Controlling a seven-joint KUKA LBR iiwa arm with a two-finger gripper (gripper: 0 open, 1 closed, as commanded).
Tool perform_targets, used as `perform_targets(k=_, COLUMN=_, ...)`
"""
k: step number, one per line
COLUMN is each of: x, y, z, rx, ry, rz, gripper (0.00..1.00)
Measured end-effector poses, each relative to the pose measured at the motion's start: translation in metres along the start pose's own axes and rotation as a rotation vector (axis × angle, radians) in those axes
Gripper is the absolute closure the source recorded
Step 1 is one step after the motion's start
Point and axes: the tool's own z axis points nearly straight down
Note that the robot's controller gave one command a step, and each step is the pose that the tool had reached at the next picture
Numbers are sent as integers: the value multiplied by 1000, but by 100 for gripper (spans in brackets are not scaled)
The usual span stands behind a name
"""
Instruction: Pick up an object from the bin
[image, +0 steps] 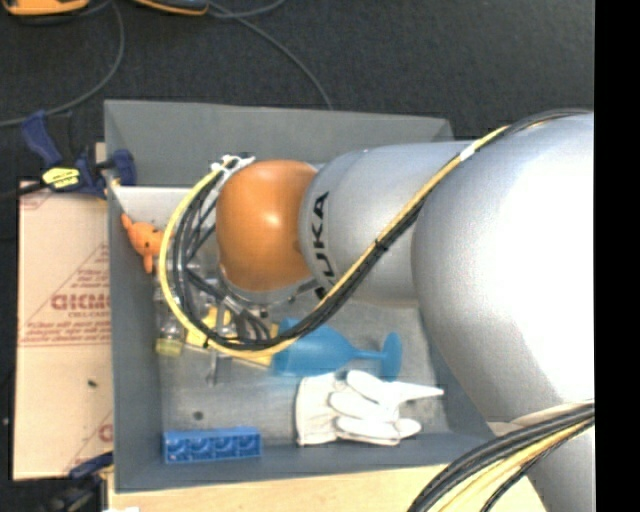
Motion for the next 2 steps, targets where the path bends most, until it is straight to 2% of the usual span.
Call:
perform_targets(k=1, x=-30, y=-3, z=44, rx=1, ry=-8, rz=-36, gripper=100)
perform_targets(k=2, x=-30, y=-3, z=44, rx=1, ry=-8, rz=-35, gripper=100)
